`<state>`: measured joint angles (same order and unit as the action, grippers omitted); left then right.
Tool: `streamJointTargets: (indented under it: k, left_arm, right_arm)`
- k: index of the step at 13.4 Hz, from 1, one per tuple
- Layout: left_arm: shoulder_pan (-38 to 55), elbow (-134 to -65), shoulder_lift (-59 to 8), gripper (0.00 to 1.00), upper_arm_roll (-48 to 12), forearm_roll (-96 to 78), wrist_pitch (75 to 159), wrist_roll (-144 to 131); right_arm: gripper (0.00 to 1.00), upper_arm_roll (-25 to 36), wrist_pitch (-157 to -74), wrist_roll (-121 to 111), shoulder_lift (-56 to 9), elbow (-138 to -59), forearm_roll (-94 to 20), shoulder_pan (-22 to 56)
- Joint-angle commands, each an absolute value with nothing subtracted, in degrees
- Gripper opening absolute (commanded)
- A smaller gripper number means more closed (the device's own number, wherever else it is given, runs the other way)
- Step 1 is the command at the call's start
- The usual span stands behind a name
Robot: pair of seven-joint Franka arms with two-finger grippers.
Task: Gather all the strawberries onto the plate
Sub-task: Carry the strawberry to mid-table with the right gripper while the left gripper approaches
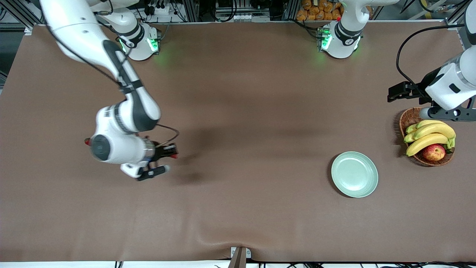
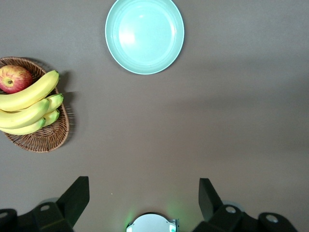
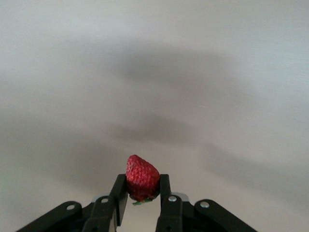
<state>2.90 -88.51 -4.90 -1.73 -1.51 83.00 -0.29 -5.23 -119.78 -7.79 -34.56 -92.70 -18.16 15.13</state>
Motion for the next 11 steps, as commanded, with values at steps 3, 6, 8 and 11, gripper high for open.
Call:
streamJointTargets:
  k: [3,6,8,11]
  left_arm:
    - [3.86,-87.89,-8.69,1.0,-2.02,-2.29,82.26,-0.09]
    - [7.72,-87.54,-12.65,1.0,-2.2,-2.99,83.4,-1.84]
    - [9.48,-87.45,-14.05,1.0,-2.37,-3.16,85.33,-5.69]
    - [14.83,-86.23,-18.53,1.0,-2.37,-3.87,87.8,-13.59]
  right_arm:
    - [0.0,-4.75,-127.17,-7.47,-39.54,-92.11,-25.05,24.5]
    - [0.04,-4.66,-130.95,-7.38,-41.48,-92.11,-25.05,28.47]
    - [0.04,-4.66,-131.04,-7.38,-41.57,-92.11,-24.96,29.87]
    - [0.28,-4.57,-131.13,-7.64,-41.75,-92.11,-24.87,30.23]
